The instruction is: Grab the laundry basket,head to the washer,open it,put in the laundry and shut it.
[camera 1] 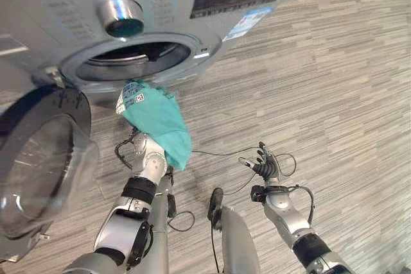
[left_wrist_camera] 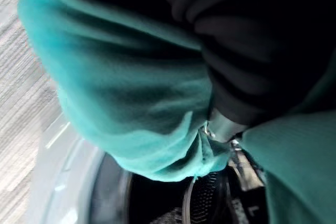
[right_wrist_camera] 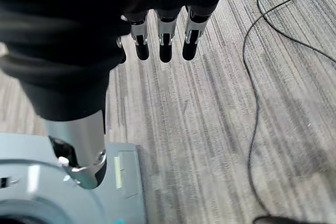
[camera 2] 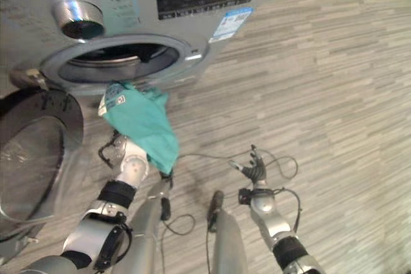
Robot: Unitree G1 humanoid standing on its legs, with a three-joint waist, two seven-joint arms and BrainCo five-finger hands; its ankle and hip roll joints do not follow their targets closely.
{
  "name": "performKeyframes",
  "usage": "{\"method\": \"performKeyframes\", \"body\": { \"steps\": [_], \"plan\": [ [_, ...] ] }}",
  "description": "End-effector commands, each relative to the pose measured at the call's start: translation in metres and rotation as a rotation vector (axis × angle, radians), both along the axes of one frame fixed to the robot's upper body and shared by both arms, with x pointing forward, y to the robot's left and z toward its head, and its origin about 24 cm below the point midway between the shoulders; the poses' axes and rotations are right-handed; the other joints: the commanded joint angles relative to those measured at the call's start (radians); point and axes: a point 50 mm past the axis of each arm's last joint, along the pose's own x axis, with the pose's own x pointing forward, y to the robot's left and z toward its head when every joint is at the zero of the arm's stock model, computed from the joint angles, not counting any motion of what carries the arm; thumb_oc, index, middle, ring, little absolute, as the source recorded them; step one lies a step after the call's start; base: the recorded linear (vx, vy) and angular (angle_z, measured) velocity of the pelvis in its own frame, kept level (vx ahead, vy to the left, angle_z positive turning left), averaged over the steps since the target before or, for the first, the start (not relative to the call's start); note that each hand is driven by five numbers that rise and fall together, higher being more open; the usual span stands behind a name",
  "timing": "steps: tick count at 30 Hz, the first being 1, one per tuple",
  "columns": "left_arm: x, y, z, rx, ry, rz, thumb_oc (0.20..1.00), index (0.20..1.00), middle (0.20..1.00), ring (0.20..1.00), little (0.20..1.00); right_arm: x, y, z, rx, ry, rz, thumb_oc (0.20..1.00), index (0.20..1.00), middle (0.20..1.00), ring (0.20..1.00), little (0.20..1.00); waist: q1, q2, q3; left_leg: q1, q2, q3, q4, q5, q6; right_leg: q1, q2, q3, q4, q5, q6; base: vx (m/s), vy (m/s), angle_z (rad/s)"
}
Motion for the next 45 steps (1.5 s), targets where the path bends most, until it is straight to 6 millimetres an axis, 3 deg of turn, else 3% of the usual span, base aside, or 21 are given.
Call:
{"method": "performKeyframes", "body": {
  "steps": [1,3,6,7,8,9,11,12,13,14,15,16,17,22,30,35,38,41,45],
  "plan": [
    [0.003,0.004,0.032,-0.004,-0.133,0.011,0.200,0.200,0.200,0.200,0.200,0.010,0.006,0.018,0.086,-0.087,-0.016,1.000,1.000,1.000,1.000,1.000,-0.009,0.021,0.105,0.165,0.113,-0.026,0.069,-0.188,-0.018,0.070,0.134,-0.170,-0.237,0.126,-0.054,0.28,-0.052,-0.10],
    [0.000,0.000,0.023,-0.029,-0.121,-0.005,0.200,0.200,0.200,0.200,0.200,0.005,-0.002,0.010,0.079,-0.058,-0.037,1.000,1.000,1.000,1.000,1.000,-0.026,0.027,0.147,0.256,0.094,-0.041,0.073,-0.214,-0.019,0.058,0.190,-0.154,-0.324,0.166,-0.041,0.31,-0.141,0.37],
    [-0.006,-0.010,0.003,-0.062,-0.075,-0.038,0.200,0.200,0.200,0.200,0.200,-0.014,-0.022,-0.006,0.068,0.005,-0.107,1.000,1.000,1.000,1.000,1.000,-0.041,0.037,0.131,0.327,0.063,-0.066,0.057,-0.221,-0.041,0.170,0.239,-0.129,-0.448,0.142,-0.090,0.19,-0.261,1.01],
    [-0.005,-0.012,0.003,-0.071,-0.078,-0.046,0.200,0.200,0.200,0.200,0.200,-0.014,-0.036,-0.005,0.051,0.002,-0.142,1.000,1.000,1.000,1.000,1.000,-0.035,0.016,0.147,0.165,0.094,-0.084,0.428,-0.220,-0.083,0.223,0.258,-0.100,-0.472,0.116,-0.142,0.06,-0.339,0.91],
    [-0.005,-0.012,0.003,-0.071,-0.079,-0.047,0.200,0.200,0.200,0.200,0.200,-0.014,-0.037,-0.005,0.051,0.001,-0.142,1.000,1.000,1.000,1.000,1.000,-0.035,0.021,0.147,0.156,0.099,-0.087,0.442,-0.226,-0.085,0.220,0.263,-0.103,-0.471,0.115,-0.145,0.02,-0.384,0.45],
    [-0.004,-0.012,0.002,-0.069,-0.071,-0.047,0.200,0.200,0.200,0.200,0.200,-0.011,-0.038,-0.003,0.044,-0.008,-0.142,1.000,1.000,1.000,1.000,1.000,-0.023,0.009,0.150,0.091,0.116,-0.118,0.531,-0.211,-0.093,0.237,0.271,-0.103,-0.485,0.103,-0.155,0.01,-0.168,0.07],
    [-0.003,-0.011,0.004,-0.059,-0.073,-0.045,0.200,0.200,0.200,0.200,0.200,-0.008,-0.038,-0.001,0.043,-0.019,-0.145,1.000,1.000,1.000,1.000,1.000,-0.016,-0.002,0.146,0.029,0.124,-0.151,0.538,-0.217,-0.087,0.247,0.268,-0.110,-0.493,0.090,-0.154,0.07,-0.155,-0.14],
    [0.001,-0.012,0.018,-0.012,-0.110,-0.065,0.200,0.200,0.200,0.200,0.200,-0.005,-0.036,0.002,0.059,-0.040,-0.154,1.000,1.000,1.000,1.000,1.000,-0.016,-0.014,0.142,0.012,0.201,-0.204,0.366,-0.125,-0.112,0.271,0.271,-0.112,-0.494,0.083,-0.138,0.12,-0.118,-0.16],
    [0.005,-0.011,0.029,0.019,-0.131,-0.065,0.200,0.200,0.200,0.200,0.200,-0.001,-0.034,0.007,0.074,-0.062,-0.171,1.000,1.000,1.000,1.000,1.000,-0.009,-0.028,0.161,0.027,0.239,-0.219,0.191,-0.010,-0.138,0.285,0.272,-0.121,-0.490,0.079,-0.143,0.15,-0.083,0.02],
    [0.008,-0.009,0.036,0.038,-0.144,-0.062,0.200,0.200,0.200,0.200,0.200,0.002,-0.037,0.005,0.076,-0.056,-0.197,1.000,1.000,1.000,1.000,1.000,0.010,-0.037,0.177,0.042,0.251,-0.242,0.063,0.037,-0.146,0.283,0.272,-0.120,-0.475,0.066,-0.151,0.16,0.086,-0.03],
    [0.007,-0.011,0.036,0.035,-0.153,-0.068,0.200,0.200,0.200,0.200,0.200,0.002,-0.037,0.004,0.088,-0.056,-0.206,1.000,1.000,1.000,1.000,1.000,0.010,-0.028,0.159,0.113,0.295,-0.267,-0.046,0.045,-0.166,0.276,0.284,-0.110,-0.423,0.013,-0.154,0.14,0.113,0.01],
    [0.006,-0.011,0.036,0.035,-0.153,-0.068,0.200,0.200,0.200,0.200,0.200,0.002,-0.037,0.004,0.087,-0.055,-0.206,1.000,1.000,1.000,1.000,1.000,0.012,-0.031,0.161,0.125,0.295,-0.262,-0.062,0.051,-0.168,0.277,0.284,-0.107,-0.418,0.009,-0.156,0.19,0.172,-0.02],
    [0.005,-0.021,0.036,0.010,-0.163,-0.083,0.200,0.200,0.200,0.200,0.200,-0.003,-0.037,0.001,0.085,-0.042,-0.210,1.000,1.000,1.000,1.000,1.000,-0.001,-0.011,0.155,0.125,0.276,-0.221,-0.067,0.086,-0.189,0.252,0.270,-0.121,-0.361,0.014,-0.134,0.08,0.084,0.05],
    [0.000,-0.026,0.029,0.041,-0.153,-0.108,0.200,0.200,0.200,0.200,0.200,-0.004,-0.032,-0.003,0.105,-0.011,-0.187,1.000,1.000,1.000,1.000,1.000,-0.006,0.014,0.099,0.134,0.236,-0.181,-0.125,0.123,-0.183,0.201,0.239,-0.106,-0.376,0.030,-0.124,0.07,0.254,0.40],
    [0.000,-0.032,0.036,0.070,-0.178,-0.136,0.200,0.200,0.200,0.200,0.200,-0.003,-0.017,-0.003,0.123,-0.005,-0.134,1.000,1.000,1.000,1.000,1.000,-0.002,0.028,0.073,0.138,0.212,-0.171,-0.155,0.129,-0.170,0.190,0.221,-0.108,-0.414,0.054,-0.113,0.01,0.056,-0.49],
    [-0.001,-0.026,0.030,0.085,-0.157,-0.127,0.200,0.200,0.200,0.200,0.200,0.000,-0.018,-0.003,0.093,-0.004,-0.122,1.000,1.000,1.000,1.000,1.000,0.001,0.010,0.075,0.121,0.196,-0.165,-0.048,0.069,-0.148,0.201,0.218,-0.092,-0.426,0.075,-0.111,-0.04,0.046,-0.10],
    [-0.001,-0.021,0.022,0.089,-0.129,-0.122,0.200,0.200,0.200,0.200,0.200,-0.005,-0.026,-0.008,0.064,0.018,-0.134,1.000,1.000,1.000,1.000,1.000,0.004,0.014,0.079,0.130,0.169,-0.149,-0.012,0.024,-0.128,0.221,0.203,-0.078,-0.429,0.096,-0.092,-0.06,0.203,-0.19],
    [-0.003,-0.007,0.017,0.094,-0.119,-0.087,0.200,0.200,0.200,0.200,0.200,-0.007,-0.033,-0.013,0.064,0.051,-0.158,1.000,1.000,1.000,1.000,1.000,0.009,0.035,0.072,0.135,0.176,-0.103,-0.034,0.018,-0.108,0.189,0.150,-0.069,-0.404,0.201,-0.045,-0.13,0.266,-0.46],
    [-0.006,-0.004,0.006,0.081,-0.089,-0.093,0.200,0.200,0.200,0.200,0.200,-0.017,-0.037,-0.028,0.050,0.125,-0.167,1.000,1.000,1.000,1.000,1.000,0.027,0.058,0.063,0.131,0.187,-0.080,-0.031,0.029,-0.086,0.303,0.140,-0.043,-0.283,0.144,-0.046,-0.10,0.100,-0.98]
  ]
}}
